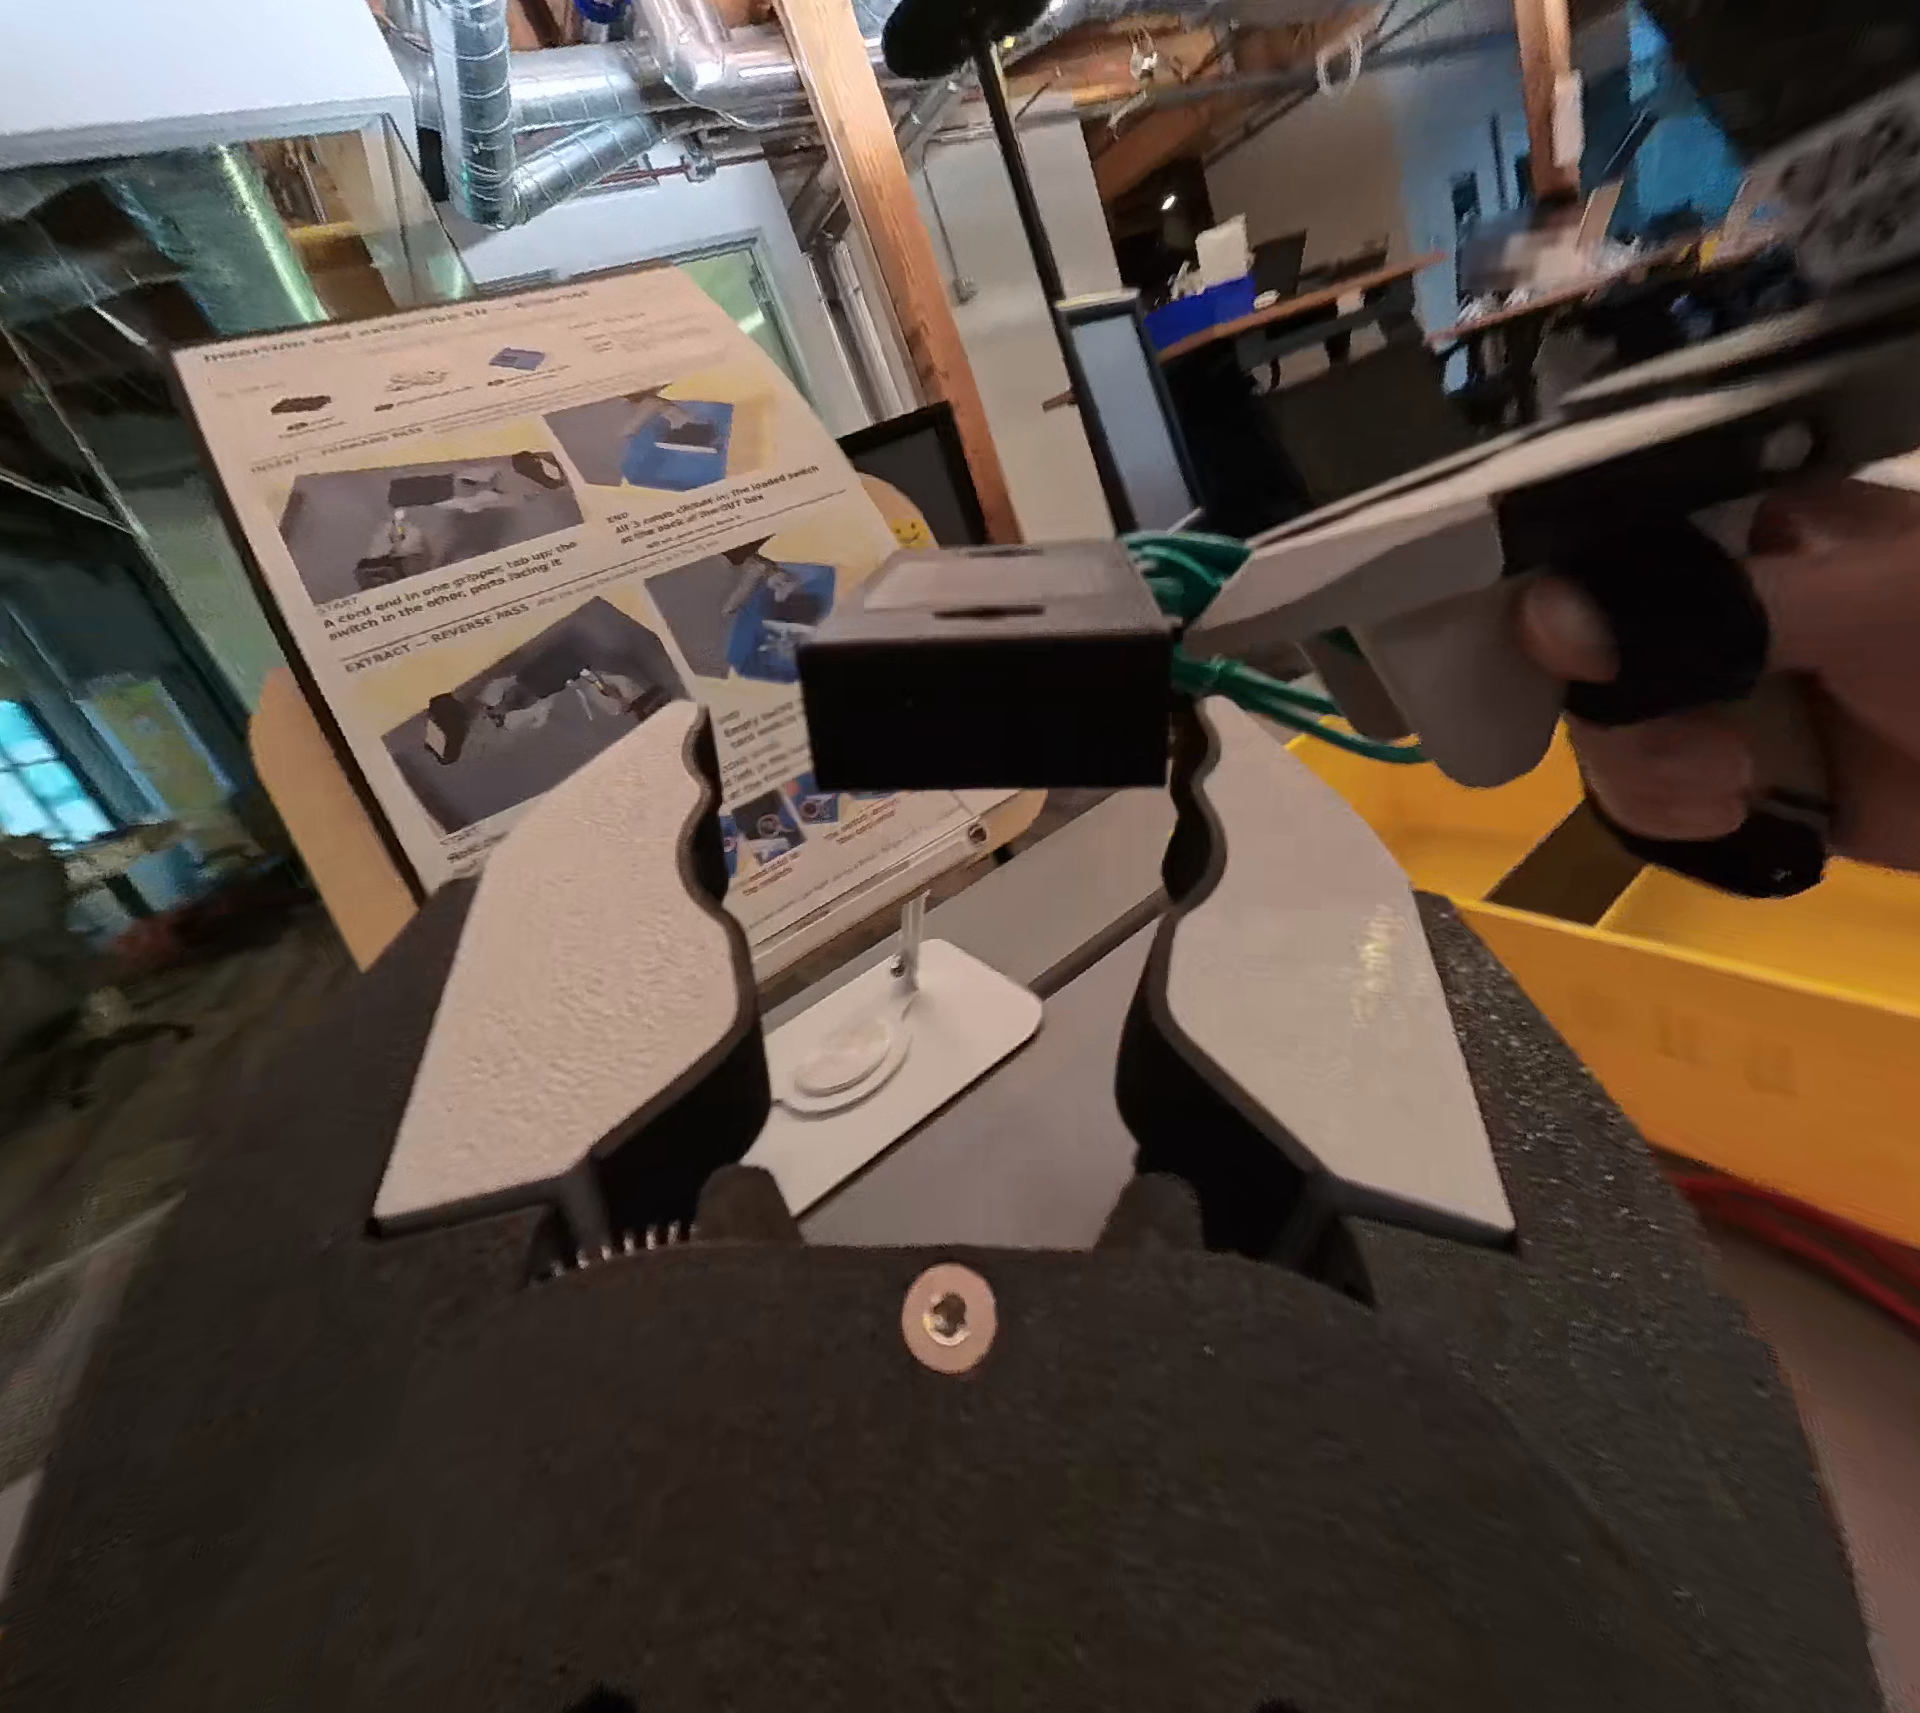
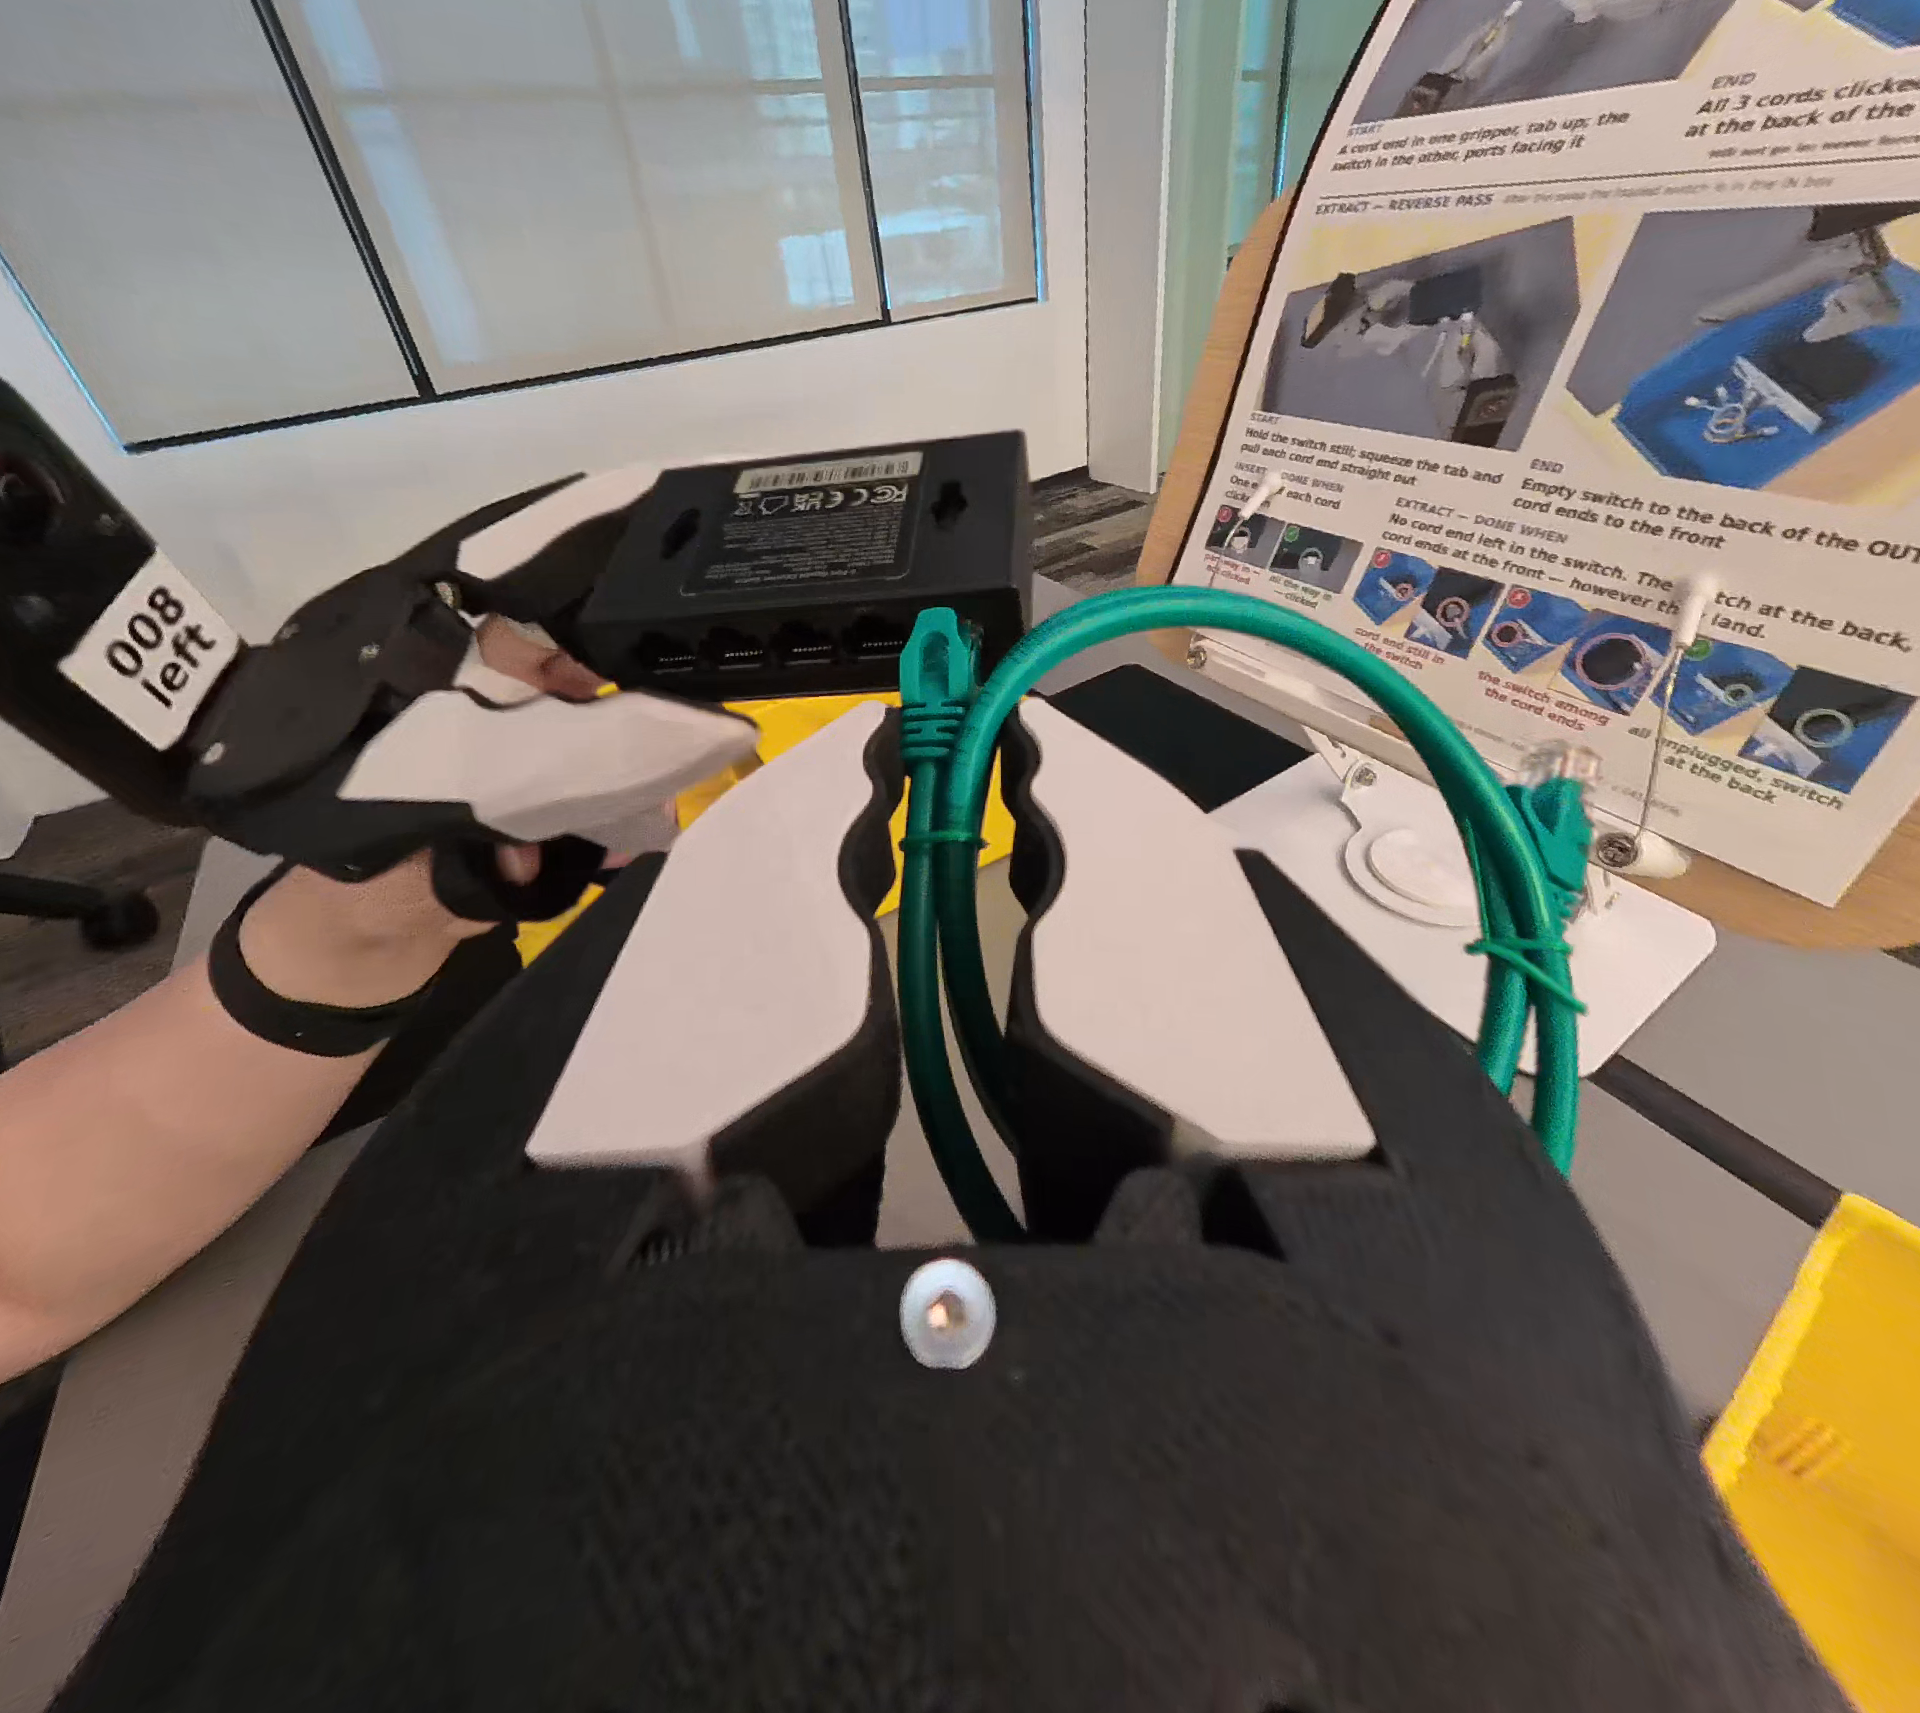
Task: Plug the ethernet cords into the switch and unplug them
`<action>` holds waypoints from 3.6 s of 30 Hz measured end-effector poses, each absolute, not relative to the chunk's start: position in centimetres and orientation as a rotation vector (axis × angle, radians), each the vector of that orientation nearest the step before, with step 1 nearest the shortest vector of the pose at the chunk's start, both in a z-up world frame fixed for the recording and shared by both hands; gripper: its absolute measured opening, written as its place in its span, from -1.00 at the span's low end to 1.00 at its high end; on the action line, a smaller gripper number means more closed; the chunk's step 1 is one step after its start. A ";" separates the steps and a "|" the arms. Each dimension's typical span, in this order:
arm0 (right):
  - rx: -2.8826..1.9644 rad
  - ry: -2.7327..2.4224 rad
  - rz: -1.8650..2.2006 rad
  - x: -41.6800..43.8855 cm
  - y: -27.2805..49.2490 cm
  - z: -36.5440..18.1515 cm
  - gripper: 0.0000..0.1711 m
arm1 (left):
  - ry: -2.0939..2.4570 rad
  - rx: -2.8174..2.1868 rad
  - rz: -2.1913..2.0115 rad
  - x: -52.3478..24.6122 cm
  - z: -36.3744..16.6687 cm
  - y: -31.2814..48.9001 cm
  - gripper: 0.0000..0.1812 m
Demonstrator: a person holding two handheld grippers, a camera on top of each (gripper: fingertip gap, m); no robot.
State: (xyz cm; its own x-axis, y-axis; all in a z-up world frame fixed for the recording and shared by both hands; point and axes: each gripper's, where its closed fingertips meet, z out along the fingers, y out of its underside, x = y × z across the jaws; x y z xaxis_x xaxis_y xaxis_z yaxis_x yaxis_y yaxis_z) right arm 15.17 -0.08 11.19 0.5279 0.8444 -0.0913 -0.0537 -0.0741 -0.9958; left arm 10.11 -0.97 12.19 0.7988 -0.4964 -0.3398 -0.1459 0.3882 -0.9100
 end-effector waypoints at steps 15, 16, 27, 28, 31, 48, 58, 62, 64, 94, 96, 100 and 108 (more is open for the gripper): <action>-1.487 -0.815 0.835 13.7 -0.4 9.8 -0.77 | 0.690 -1.321 -0.506 10.5 11.2 -1.0 -0.20; -1.488 -0.811 0.841 13.6 -0.3 9.8 -0.77 | 0.680 -1.325 -0.522 10.5 11.2 -1.0 -0.20; -1.541 -0.837 0.882 12.5 0.3 7.8 -0.73 | 0.608 -1.359 -0.550 9.1 11.4 0.0 -0.20; -1.553 -0.845 0.879 12.4 0.3 7.5 -0.75 | 0.612 -1.366 -0.550 9.1 11.2 0.1 -0.21; -1.564 -0.873 0.829 12.6 0.4 7.1 -0.79 | 0.729 -1.340 -0.463 9.5 10.6 -0.1 -0.21; -1.724 -0.990 0.674 13.9 0.5 5.4 -0.80 | 1.168 -0.947 0.663 8.9 6.8 1.1 -0.54; -1.759 -1.062 0.573 14.5 0.8 4.3 -0.78 | 1.280 -0.918 0.737 9.1 5.2 1.3 -0.68; -1.728 -1.037 0.632 14.3 0.7 5.0 -0.76 | 1.234 -0.923 0.745 8.8 5.9 1.4 -0.68; -1.687 -1.032 0.628 14.3 0.7 5.6 -0.75 | 1.189 -0.926 0.768 8.4 6.5 1.6 -0.68; -2.036 -0.584 0.129 15.5 -3.6 -11.0 -0.68 | 0.805 -1.053 0.682 0.5 14.0 0.5 -0.68; -2.072 -0.563 0.094 15.7 -3.6 -12.1 -0.69 | 0.798 -1.057 0.667 0.4 14.2 0.4 -0.68; -2.118 -0.546 0.076 15.5 -3.4 -13.5 -0.69 | 0.787 -1.050 0.629 0.4 14.5 0.2 -0.68; -2.154 -0.554 0.008 15.8 -2.3 -14.6 -0.72 | 0.794 -1.029 0.578 1.4 14.8 -0.3 -0.68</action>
